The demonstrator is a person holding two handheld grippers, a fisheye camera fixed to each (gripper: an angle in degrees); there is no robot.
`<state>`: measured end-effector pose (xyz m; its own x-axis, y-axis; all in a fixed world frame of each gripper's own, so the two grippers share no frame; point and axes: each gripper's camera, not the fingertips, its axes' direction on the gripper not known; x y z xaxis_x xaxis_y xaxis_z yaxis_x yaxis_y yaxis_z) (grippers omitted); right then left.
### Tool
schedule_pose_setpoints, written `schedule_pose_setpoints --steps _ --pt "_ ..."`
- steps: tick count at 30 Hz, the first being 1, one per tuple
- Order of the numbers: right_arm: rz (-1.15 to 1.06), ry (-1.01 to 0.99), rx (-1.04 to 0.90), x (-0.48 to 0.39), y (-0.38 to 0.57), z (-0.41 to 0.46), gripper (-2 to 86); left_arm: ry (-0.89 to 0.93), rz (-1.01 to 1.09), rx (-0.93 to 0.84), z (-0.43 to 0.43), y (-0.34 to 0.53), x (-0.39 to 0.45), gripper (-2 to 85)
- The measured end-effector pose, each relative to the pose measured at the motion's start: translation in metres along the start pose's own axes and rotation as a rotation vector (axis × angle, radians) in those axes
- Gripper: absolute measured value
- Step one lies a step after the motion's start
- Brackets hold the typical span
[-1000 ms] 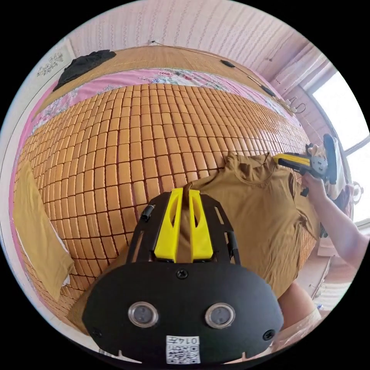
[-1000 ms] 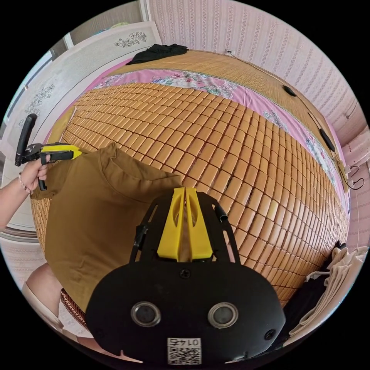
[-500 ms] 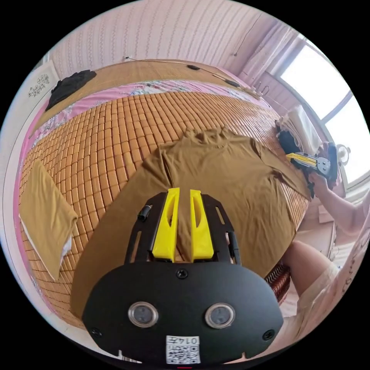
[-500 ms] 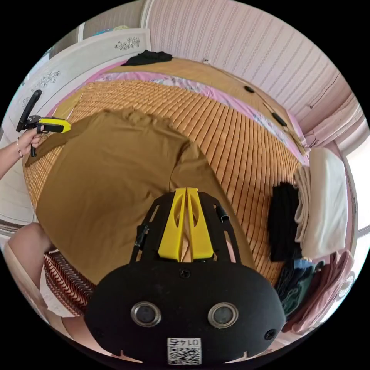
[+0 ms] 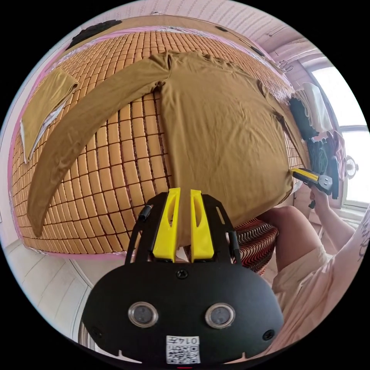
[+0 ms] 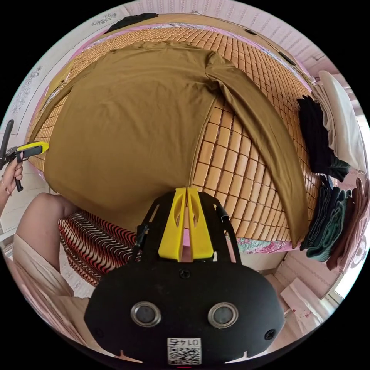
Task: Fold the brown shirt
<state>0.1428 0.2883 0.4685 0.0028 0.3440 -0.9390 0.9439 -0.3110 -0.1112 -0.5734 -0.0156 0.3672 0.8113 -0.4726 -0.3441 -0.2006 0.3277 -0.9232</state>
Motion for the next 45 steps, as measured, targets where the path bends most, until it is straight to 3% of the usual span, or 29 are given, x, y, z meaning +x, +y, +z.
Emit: schedule_pose_setpoints --steps 8,12,14,17,22,24,29,31,33,37,45 --pt "-0.089 0.093 0.007 -0.021 0.005 0.015 -0.3 -0.094 0.063 -0.014 0.020 0.006 0.017 0.3" --pt "-0.048 -0.015 -0.020 -0.012 0.003 0.012 -0.5 -0.149 0.068 -0.068 0.024 0.010 0.030 -0.7" --pt "0.009 -0.084 0.076 -0.004 0.015 -0.001 -0.5 -0.221 0.065 -0.043 0.017 0.020 0.036 -0.8" --pt "0.002 -0.158 -0.018 -0.007 0.031 0.017 -0.4 -0.220 0.131 0.015 0.009 0.045 0.043 -0.9" --pt "0.006 -0.114 -0.006 -0.033 0.058 0.045 -0.3 -0.189 0.089 0.006 0.028 0.084 0.032 -1.0" --pt "0.000 -0.067 0.014 -0.047 0.062 0.051 -0.4 -0.203 0.114 0.111 0.028 0.108 0.031 -1.0" --pt "-0.021 -0.006 0.026 -0.070 0.066 0.063 -0.6 -0.231 0.143 0.182 0.026 0.141 0.027 -1.0" --pt "0.000 0.010 0.041 -0.076 0.071 0.063 -0.7 -0.195 0.078 0.217 0.020 0.154 0.017 -1.0" --pt "0.008 0.020 0.077 -0.087 0.081 0.060 -0.9 -0.144 -0.040 0.423 -0.002 0.183 0.001 -1.0" --pt "-0.041 0.006 0.095 -0.113 0.090 0.060 -0.9 -0.236 -0.121 0.631 -0.029 0.215 -0.014 -0.9" --pt "-0.359 0.120 0.198 -0.214 0.081 0.057 -0.7 -0.345 -0.497 1.048 -0.089 0.288 -0.120 4.4"
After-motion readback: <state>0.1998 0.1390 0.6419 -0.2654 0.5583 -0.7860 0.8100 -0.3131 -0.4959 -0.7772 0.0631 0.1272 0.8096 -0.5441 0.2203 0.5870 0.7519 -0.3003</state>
